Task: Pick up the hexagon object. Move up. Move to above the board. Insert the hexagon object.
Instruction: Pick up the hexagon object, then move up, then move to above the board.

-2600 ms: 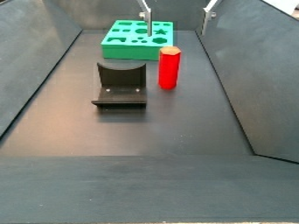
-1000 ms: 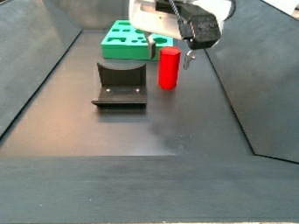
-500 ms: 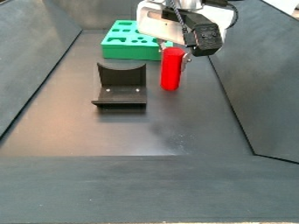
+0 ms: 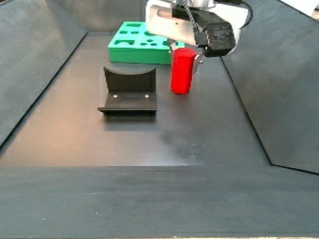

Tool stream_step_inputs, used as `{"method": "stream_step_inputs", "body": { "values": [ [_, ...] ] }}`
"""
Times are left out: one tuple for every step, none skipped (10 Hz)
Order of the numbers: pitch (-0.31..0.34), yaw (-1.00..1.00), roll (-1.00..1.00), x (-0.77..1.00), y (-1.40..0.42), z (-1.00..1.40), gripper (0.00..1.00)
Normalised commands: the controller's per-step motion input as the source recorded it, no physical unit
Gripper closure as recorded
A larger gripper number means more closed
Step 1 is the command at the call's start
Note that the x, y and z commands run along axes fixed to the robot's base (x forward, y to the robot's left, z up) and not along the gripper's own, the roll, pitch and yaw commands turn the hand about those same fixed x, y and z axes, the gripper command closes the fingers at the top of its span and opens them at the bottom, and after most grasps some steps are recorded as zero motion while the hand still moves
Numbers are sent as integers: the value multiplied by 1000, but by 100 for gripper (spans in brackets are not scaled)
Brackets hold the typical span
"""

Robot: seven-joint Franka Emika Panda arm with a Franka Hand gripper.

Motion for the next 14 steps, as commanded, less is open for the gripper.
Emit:
{"method": "stream_step_inputs", "body": {
  "values": [
    [0, 0, 0, 0, 0, 0, 100],
    [0, 0, 0, 0, 0, 0, 100],
    [0, 0, 0, 0, 0, 0, 100],
    [0, 0, 0, 0, 0, 833, 100],
    [17, 42, -9, -29, -76, 815, 100],
    [44, 53, -13, -67, -68, 695, 100],
    [43, 51, -17, -46, -42, 565, 100],
    [41, 43, -27, -27, -29, 358, 100],
    [38, 37, -33, -23, -25, 246, 100],
    [-415, -201, -240, 396, 244, 1000, 100],
    [-389, -202, -244, 398, 251, 1000, 100],
    [-251, -154, -254, 347, 233, 1000, 100],
    [-189, -128, -250, 332, 225, 1000, 100],
    [-68, -90, -222, 306, 213, 1000, 100]
  ]
}}
